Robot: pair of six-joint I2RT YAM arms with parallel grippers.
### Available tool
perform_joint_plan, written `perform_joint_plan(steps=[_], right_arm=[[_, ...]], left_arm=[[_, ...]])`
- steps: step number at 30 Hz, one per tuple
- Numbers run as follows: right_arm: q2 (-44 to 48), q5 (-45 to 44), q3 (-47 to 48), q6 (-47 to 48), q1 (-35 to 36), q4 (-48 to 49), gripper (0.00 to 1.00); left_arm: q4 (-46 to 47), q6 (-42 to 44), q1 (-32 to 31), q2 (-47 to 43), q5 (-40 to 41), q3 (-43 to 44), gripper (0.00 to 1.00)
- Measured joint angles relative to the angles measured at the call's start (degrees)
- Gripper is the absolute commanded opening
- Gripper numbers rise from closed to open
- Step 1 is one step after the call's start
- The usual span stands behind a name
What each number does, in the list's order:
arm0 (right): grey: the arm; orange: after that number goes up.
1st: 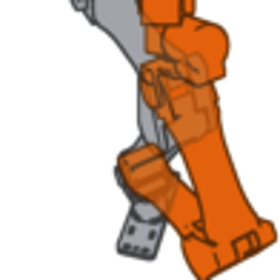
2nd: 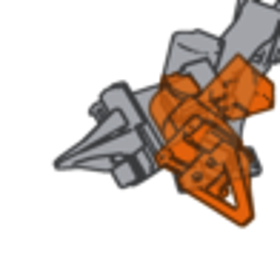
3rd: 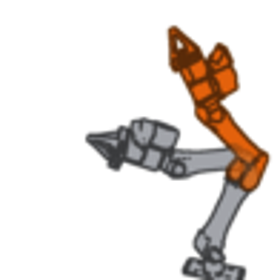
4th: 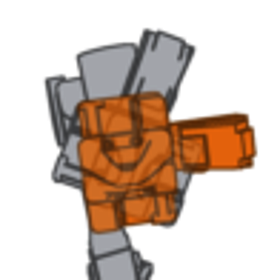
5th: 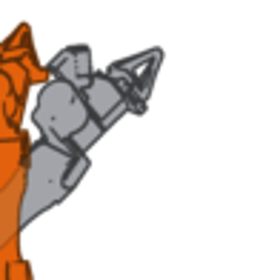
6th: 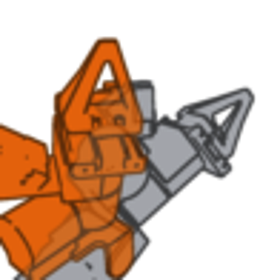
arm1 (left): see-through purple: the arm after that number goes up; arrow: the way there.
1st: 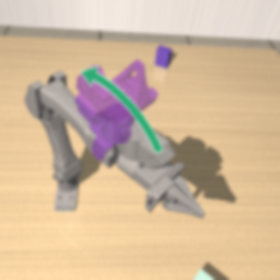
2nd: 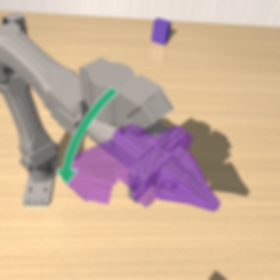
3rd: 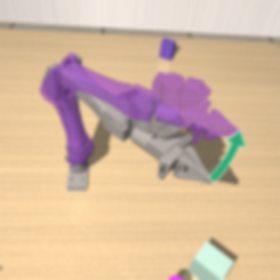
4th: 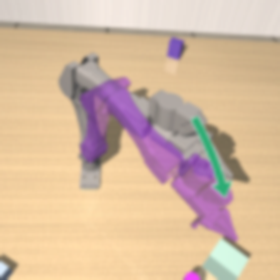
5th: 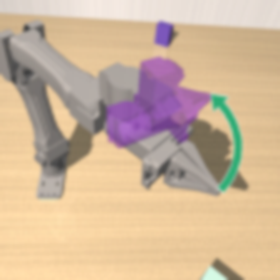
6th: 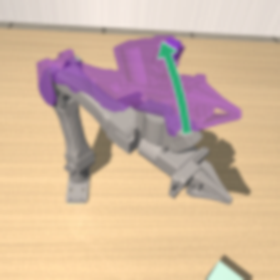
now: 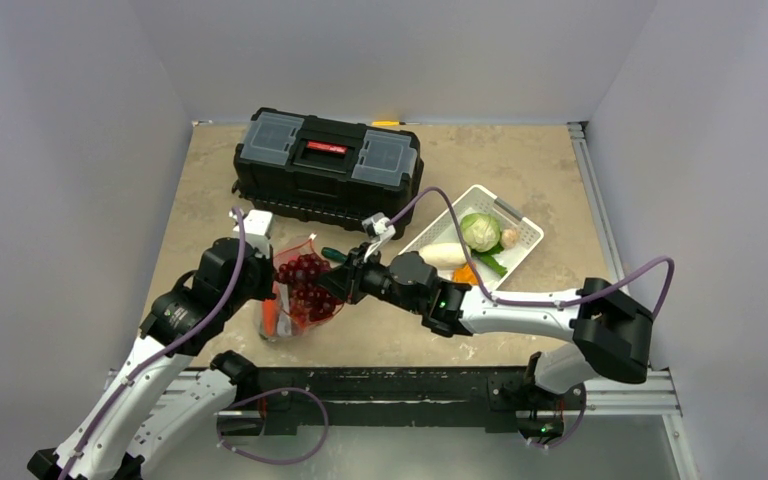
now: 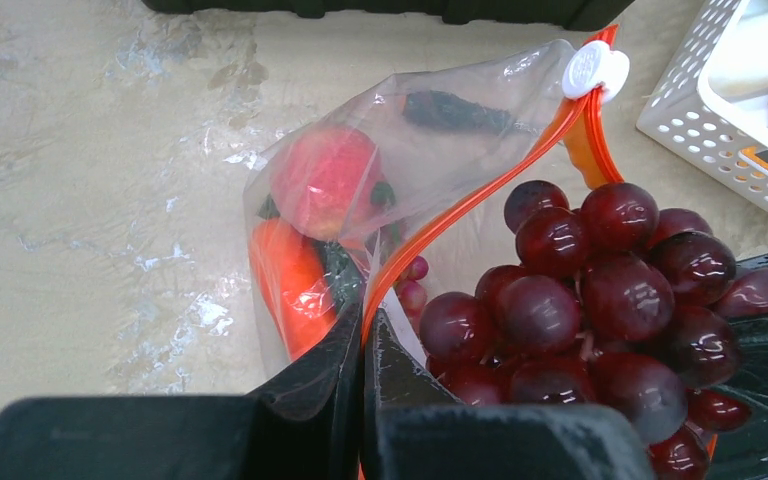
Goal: Place the food in the zip-top bag and seal the zipper
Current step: Place the fake fruit in the zipper food storage bag.
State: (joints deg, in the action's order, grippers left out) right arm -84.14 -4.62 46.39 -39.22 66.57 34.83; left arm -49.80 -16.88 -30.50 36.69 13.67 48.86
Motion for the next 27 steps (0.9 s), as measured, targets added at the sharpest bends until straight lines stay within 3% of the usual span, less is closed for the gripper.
perform_joint_plan(steps=[2,4,7,15,27], right_arm=[[0.74,-0.52,0.44,0.68,0.22,-2.1,0.05],[1.86,-1.31,1.38,1.81,0.57,-4.74,0.25],[1.75,-2.95,4.2,3.21,1.07,-9.57,0.39],[-1.42,-6.12,14.97,7.06,2.56,-19.39,0.54],[-0.96,-10.08,16.09,9.57,2.93,-24.52,0.62]], left_arm=[[0.0,0.0,0.0,0.0,0.0,0.0,0.0],[0.0,0.0,0.0,0.0,0.0,0.0,0.0],[0.0,0.0,0.0,-0.04,0.0,0.0,0.0],[0.0,0.02,0.0,-0.79,0.04,0.0,0.0],[0.02,0.02,0.0,-3.23,-0.17,-0.04,0.0]])
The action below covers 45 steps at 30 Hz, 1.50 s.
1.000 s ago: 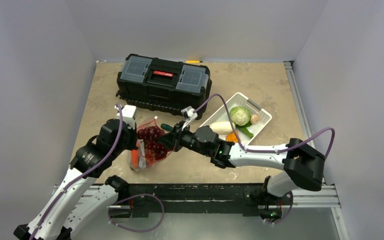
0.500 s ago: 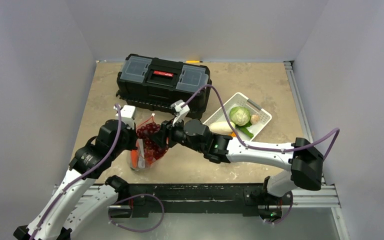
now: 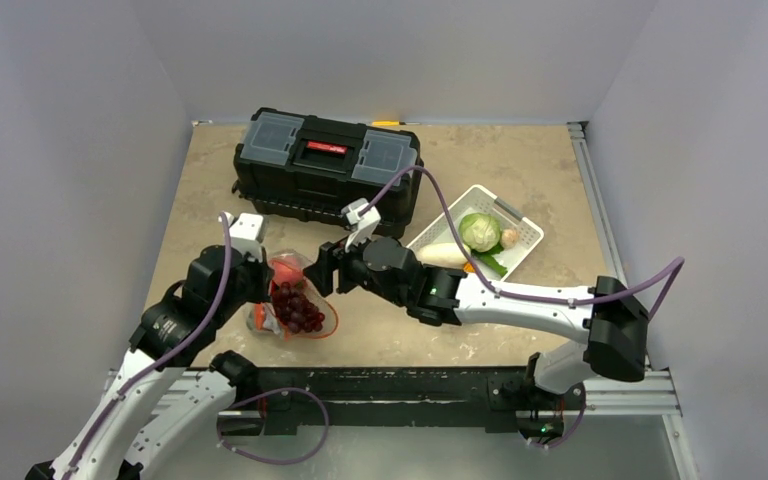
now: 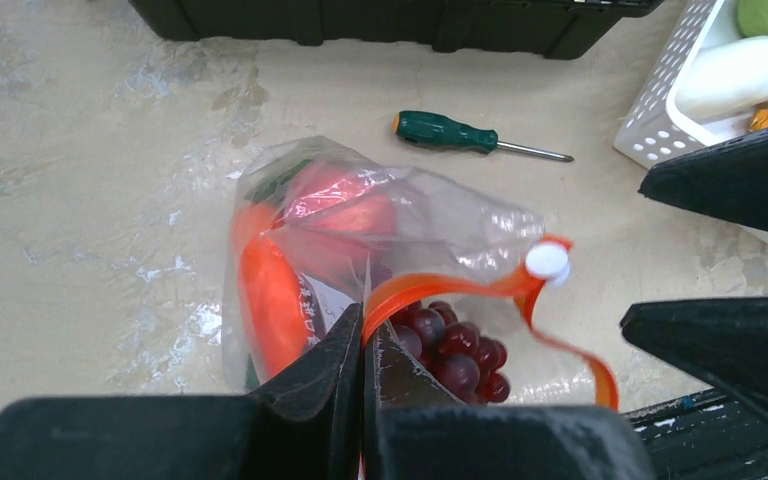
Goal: Place the food in the zip-top bag and seal the zipper
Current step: Place the fake fruit in the zipper food storage bag, then adjust the zipper food storage bag at the center of the board.
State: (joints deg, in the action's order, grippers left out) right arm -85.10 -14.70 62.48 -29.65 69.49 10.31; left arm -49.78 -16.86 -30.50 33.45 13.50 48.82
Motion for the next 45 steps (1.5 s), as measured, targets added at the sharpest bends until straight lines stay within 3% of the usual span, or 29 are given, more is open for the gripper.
perform_joint_plan(steps=[12,15,19,23,31,45], right_arm=[[8.07,-1.77,-4.55,-0.5,0.07,-1.49,0.72],[7.58,1.07,-8.85,-1.88,1.05,0.26,0.77],[3.39,2.8,-11.52,-2.49,6.32,0.44,0.76],[-1.4,3.26,-11.3,-2.73,10.23,0.74,0.61],[-5.38,-2.45,-6.62,-2.25,10.14,-3.61,0.0],[0.79,-7.19,0.55,2.32,10.05,-5.14,0.0]], left_arm=[[0.5,0.02,0.0,0.66,-0.07,-0.46,0.0],[0.52,0.02,0.0,0.68,-0.07,-0.46,0.0],[0.55,0.02,0.0,0.79,-0.26,-0.46,0.0],[0.57,0.04,0.0,0.9,-0.39,-0.46,0.0],[0.57,0.04,0.0,0.52,-0.37,-0.46,0.0],[0.94,0.02,0.0,-2.54,0.22,-0.48,0.0]])
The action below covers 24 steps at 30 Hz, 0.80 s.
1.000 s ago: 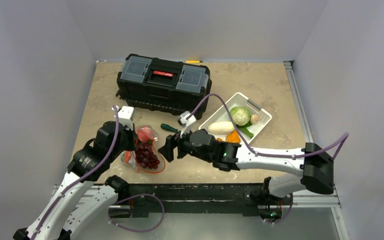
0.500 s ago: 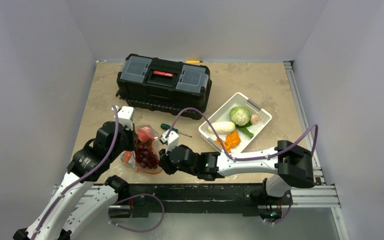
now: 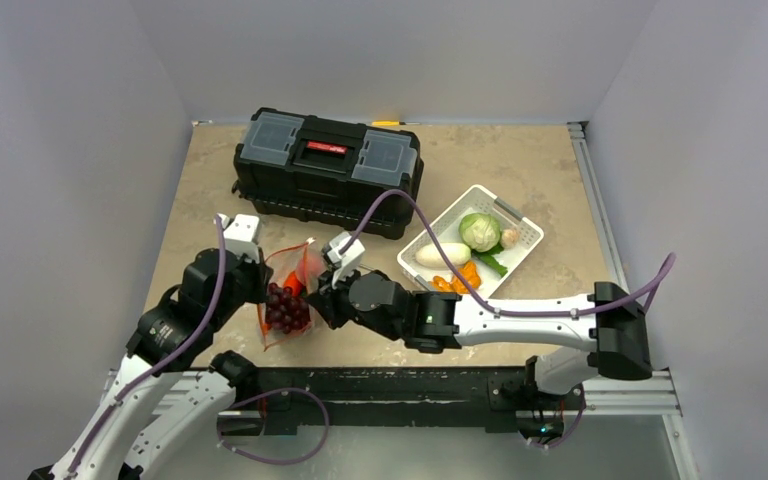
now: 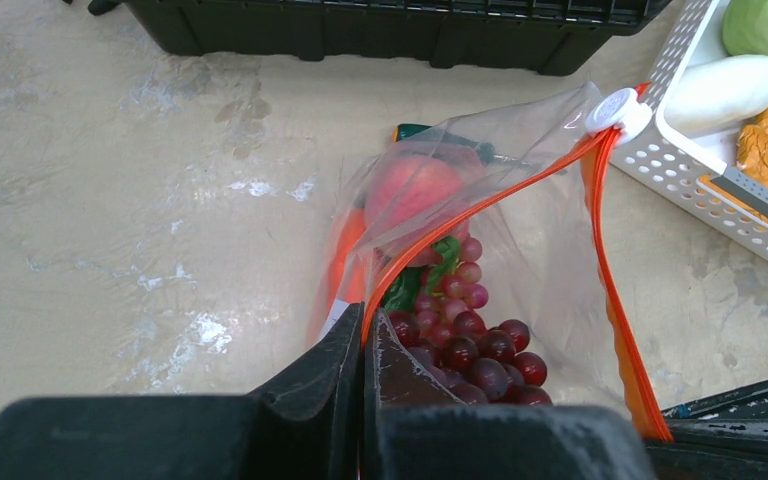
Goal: Place the food in the zip-top bag and seal the zipper
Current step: Adjust the zipper food storage bag at the center of the board.
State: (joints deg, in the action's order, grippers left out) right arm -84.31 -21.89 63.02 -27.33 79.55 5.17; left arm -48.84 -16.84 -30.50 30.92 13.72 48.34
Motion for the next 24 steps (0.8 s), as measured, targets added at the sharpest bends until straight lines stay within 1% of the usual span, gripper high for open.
perform_joint_plan(steps=[4,7,10,13,15,18,22,23,24], right_arm=[[0.42,-0.15,0.0,0.2,0.0,-0.09,0.0],[2.14,-0.09,-0.22,0.42,0.0,-0.17,0.0],[5.31,-0.11,-0.26,0.57,-0.02,0.13,0.0],[8.44,-0.17,-0.17,1.03,-0.07,1.27,0.0],[8.98,-0.24,-0.07,1.22,-0.07,2.32,0.0],[8.04,-0.74,-0.02,1.25,-0.11,3.21,0.0],[4.33,-0.98,-0.02,1.01,-0.24,2.99,0.0],[3.41,-0.96,-0.02,0.94,-0.35,2.95,0.0],[2.67,-0.94,-0.02,0.79,-0.44,2.71,0.04]], left_arm=[[-0.02,0.0,0.0,-0.22,0.07,0.0,0.0],[0.02,0.0,0.0,-2.58,0.72,-0.13,0.0],[0.09,-0.04,0.0,-8.35,3.04,-0.81,0.0],[0.74,-0.09,0.0,-15.98,5.75,-1.49,0.0],[1.27,-0.09,0.0,-17.92,6.69,-1.73,0.0],[1.4,-0.07,0.0,-14.84,6.8,-1.6,0.0],[1.16,-0.02,0.0,-5.31,5.64,-1.27,0.0],[1.14,0.0,0.0,-4.07,5.29,-1.27,0.0],[1.14,0.0,0.0,-3.04,4.87,-1.29,0.0]])
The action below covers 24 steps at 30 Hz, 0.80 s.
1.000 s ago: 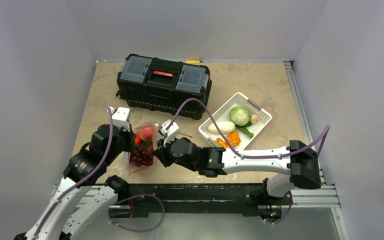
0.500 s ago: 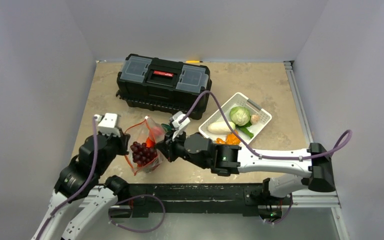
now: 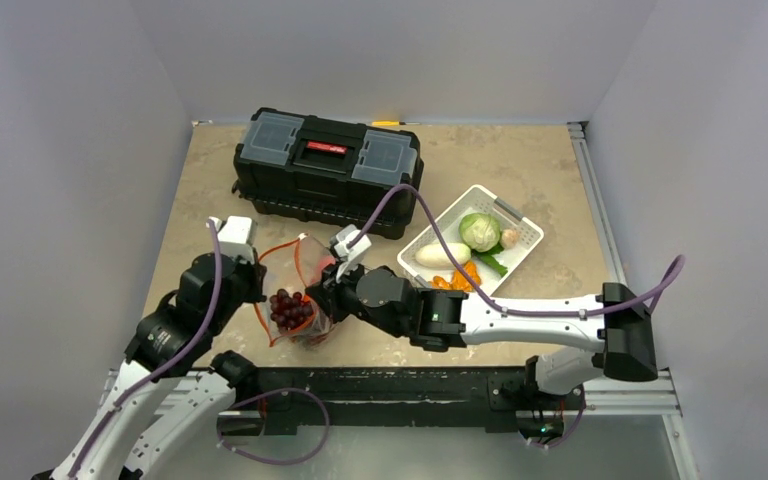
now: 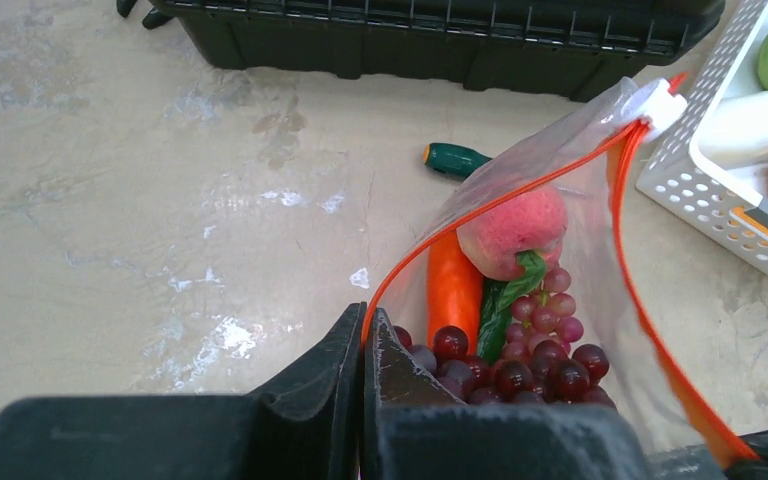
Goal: Place the food in the zip-top bag and seal the zipper
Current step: Adjust the zipper food storage bag at the center of the board.
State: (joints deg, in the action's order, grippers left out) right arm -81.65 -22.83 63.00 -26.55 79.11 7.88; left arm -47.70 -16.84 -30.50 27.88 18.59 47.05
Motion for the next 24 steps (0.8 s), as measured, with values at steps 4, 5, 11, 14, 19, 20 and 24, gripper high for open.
perform_joint_plan(steps=[4,5,11,14,19,20,24], right_arm=[[-0.98,-0.07,0.37,-0.31,-0.09,-1.81,0.33],[-0.98,-0.15,0.85,-0.13,-0.11,-2.62,0.35],[1.2,-1.11,2.54,0.98,-0.11,-5.01,0.5],[4.42,-3.58,2.49,1.55,-0.11,-6.84,0.58],[13.86,-11.37,-1.09,1.92,-0.98,-8.37,0.68],[15.91,-12.96,-2.4,1.66,-1.88,-8.9,0.68],[22.23,-16.28,-8.46,-2.01,-10.32,-12.31,0.7]], left_arm=[[-0.02,0.0,0.0,-0.48,-0.94,-0.02,0.0],[-0.02,0.0,0.0,-1.05,-1.07,-0.02,0.0],[-0.07,0.0,0.0,-1.44,-1.46,-0.02,0.0],[-0.04,0.0,0.0,-1.38,-1.55,-0.02,0.0],[0.0,0.0,0.0,-1.01,-1.7,-0.02,0.0],[-0.02,0.0,0.0,-0.96,-1.7,-0.02,0.0],[-0.02,0.0,0.0,-0.94,-1.7,-0.02,0.0]])
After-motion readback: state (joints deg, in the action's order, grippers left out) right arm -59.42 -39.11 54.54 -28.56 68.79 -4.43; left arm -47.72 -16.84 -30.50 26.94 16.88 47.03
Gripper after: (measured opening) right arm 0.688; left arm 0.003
